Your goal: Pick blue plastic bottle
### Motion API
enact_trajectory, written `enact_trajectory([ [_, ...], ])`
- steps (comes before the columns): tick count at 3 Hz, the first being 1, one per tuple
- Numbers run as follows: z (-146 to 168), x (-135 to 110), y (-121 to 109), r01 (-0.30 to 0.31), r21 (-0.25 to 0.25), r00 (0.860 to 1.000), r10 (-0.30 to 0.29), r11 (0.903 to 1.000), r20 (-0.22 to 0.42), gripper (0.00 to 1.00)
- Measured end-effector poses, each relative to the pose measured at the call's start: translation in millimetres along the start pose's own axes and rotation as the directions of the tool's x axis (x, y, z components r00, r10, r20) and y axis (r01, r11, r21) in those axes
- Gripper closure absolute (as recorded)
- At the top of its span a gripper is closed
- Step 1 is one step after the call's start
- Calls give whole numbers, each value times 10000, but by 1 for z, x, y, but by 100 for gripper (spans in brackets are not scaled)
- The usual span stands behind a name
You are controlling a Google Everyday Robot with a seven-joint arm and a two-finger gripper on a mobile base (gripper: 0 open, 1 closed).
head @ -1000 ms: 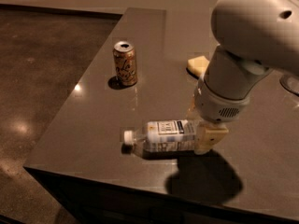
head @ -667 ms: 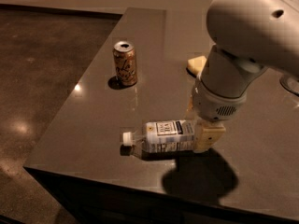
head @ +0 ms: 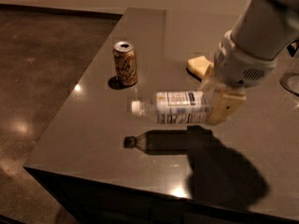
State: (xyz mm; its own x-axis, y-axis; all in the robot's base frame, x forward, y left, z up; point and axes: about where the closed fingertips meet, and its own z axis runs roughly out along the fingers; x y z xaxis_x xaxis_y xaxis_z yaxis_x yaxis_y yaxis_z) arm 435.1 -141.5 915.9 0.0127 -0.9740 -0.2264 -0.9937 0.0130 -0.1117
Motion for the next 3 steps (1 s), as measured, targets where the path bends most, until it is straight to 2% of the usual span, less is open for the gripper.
enact_trajectory([
  [2,-51,-4,-17,-167,488,9959,123,9987,901,100],
  [3,-53,-6,-20,-153,610,9954,95,9980,957,100],
])
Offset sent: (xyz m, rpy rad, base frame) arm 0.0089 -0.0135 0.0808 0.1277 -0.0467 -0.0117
